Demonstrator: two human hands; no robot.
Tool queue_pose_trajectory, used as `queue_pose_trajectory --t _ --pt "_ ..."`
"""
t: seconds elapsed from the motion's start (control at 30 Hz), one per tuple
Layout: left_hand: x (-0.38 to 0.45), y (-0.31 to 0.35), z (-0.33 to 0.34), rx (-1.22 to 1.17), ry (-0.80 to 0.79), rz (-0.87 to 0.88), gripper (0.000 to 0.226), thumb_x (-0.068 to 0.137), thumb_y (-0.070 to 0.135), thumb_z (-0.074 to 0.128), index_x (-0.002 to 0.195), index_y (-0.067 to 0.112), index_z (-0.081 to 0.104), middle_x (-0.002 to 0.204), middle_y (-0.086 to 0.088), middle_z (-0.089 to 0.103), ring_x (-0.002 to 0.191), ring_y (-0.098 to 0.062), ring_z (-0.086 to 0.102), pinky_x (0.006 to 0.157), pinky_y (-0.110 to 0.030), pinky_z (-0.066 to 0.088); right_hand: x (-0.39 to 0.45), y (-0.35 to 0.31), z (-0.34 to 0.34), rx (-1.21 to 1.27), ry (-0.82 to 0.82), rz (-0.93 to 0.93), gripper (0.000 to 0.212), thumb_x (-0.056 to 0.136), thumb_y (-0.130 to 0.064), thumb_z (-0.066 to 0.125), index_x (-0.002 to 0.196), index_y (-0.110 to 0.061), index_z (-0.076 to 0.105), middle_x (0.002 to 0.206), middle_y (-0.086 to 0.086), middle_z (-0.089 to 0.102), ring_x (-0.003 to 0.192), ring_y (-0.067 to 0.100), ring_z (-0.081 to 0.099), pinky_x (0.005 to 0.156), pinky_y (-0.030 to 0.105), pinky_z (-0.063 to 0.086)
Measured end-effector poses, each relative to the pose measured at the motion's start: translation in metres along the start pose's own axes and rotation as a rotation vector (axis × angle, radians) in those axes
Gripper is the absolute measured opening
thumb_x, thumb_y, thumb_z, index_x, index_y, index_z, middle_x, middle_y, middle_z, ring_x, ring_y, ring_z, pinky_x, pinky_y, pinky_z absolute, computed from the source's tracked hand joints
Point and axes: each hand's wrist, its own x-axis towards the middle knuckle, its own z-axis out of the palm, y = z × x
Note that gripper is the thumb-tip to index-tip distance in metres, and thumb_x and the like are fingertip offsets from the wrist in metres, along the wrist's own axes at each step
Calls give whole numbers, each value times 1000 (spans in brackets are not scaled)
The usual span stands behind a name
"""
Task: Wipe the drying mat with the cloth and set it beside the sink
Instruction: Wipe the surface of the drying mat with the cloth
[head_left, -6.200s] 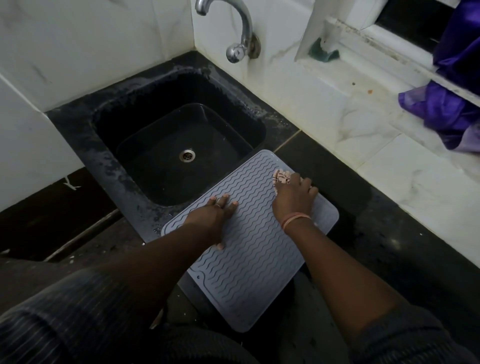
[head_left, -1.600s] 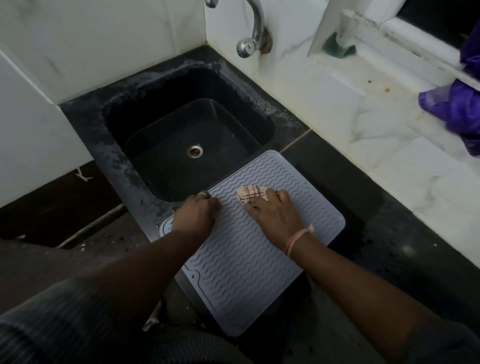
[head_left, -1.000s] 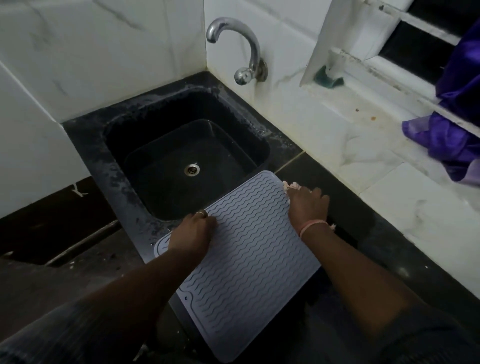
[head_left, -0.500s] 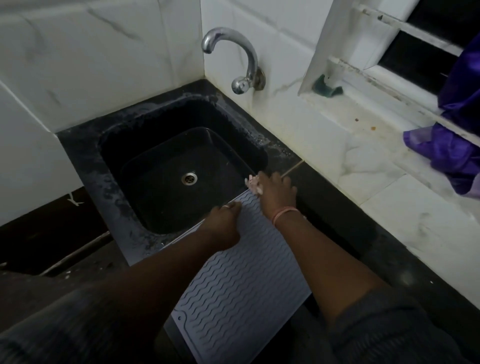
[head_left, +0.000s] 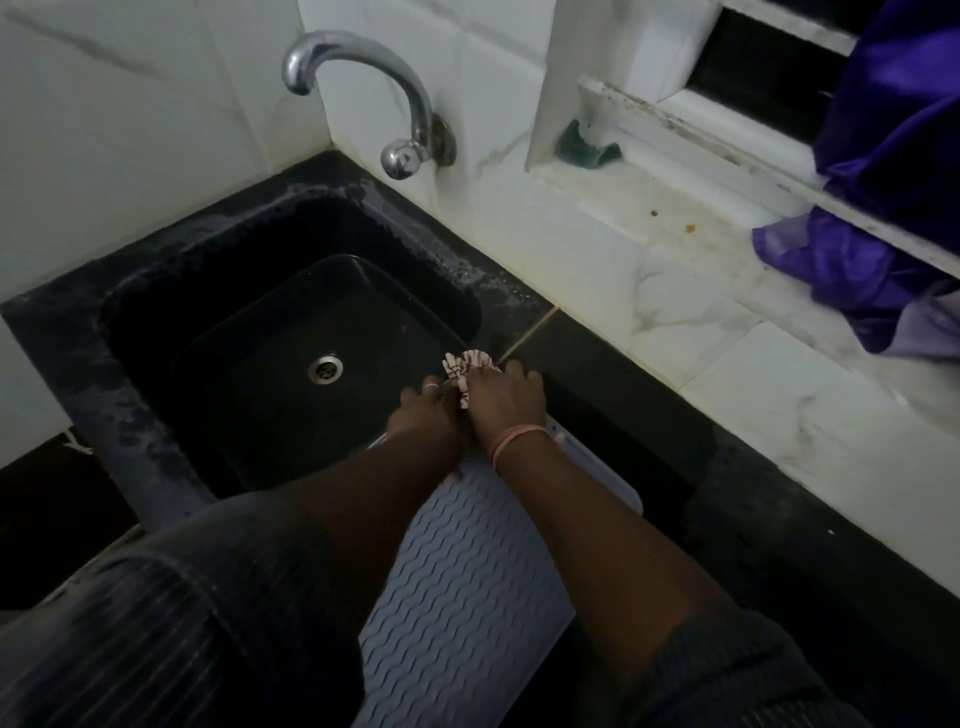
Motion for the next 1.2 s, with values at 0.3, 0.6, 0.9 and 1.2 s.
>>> queue_pose_trajectory --t 0.3,0.6,0.9,1.2 --pt "1 5 -8 85 -52 -11 120 74 29 91 163 20 12 164 -16 14 142 -42 29 110 -54 46 -26 8 2 -56 -21 64 32 103 -26 47 130 -16 60 126 9 65 118 32 52 92 47 42" --pt "-1 -5 -13 -35 -24 65 116 71 25 92 161 17 19 158 -15 23 139 -41 35 108 -55 47 -69 32 -8 -81 -124 229 17 95 -26 63 109 -18 68 113 6 70 116 30 55 94 41 42" --pt "6 -12 -13 -4 36 191 102 80 29 85 158 8 24 154 -17 30 139 -37 38 108 -48 48 -46 40 -35 477 -178 691 43 92 -57 52 104 -19 68 97 4 66 94 26 67 77 34 51" --pt "53 -28 -12 -35 54 439 69 96 34 66 158 18 38 162 -7 19 138 -35 32 108 -48 45 9 -13 -10 532 -112 404 39 97 -37 55 135 -46 59 137 0 54 121 28 59 106 42 48"
